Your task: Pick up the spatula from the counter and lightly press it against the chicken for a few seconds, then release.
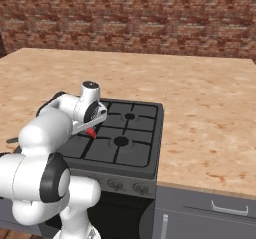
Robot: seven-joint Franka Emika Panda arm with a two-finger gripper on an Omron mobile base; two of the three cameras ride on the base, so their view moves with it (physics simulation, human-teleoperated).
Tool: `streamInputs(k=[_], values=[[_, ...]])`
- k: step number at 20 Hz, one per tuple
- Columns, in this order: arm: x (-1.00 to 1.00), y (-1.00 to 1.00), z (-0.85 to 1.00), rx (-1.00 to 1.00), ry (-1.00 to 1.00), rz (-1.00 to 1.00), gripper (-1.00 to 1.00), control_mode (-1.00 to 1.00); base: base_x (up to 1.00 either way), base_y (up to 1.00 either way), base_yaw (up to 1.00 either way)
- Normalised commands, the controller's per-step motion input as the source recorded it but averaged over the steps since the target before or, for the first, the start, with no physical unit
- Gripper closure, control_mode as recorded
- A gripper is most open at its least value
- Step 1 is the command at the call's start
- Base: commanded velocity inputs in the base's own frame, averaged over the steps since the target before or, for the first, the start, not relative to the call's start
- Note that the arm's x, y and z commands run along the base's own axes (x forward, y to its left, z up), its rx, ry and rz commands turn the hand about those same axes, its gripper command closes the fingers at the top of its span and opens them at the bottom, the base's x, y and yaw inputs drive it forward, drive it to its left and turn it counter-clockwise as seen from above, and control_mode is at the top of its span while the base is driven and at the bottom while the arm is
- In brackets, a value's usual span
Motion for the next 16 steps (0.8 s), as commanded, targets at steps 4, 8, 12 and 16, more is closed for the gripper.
streamInputs(k=[4, 8, 12, 16], values=[[0.0, 0.04, -0.1, -0.02, 0.0, 0.0, 1.0, -1.0, 0.0, 0.0, 0.0], [0.0, 0.01, -0.02, -0.02, 0.0, 0.0, 1.0, -1.0, 0.0, 0.0, 0.0], [0.0, 0.0, 0.0, -0.03, 0.0, 0.0, 1.0, -1.0, 0.0, 0.0, 0.0], [0.0, 0.01, 0.0, -0.02, 0.02, 0.0, 1.0, -1.0, 0.0, 0.0, 0.0]])
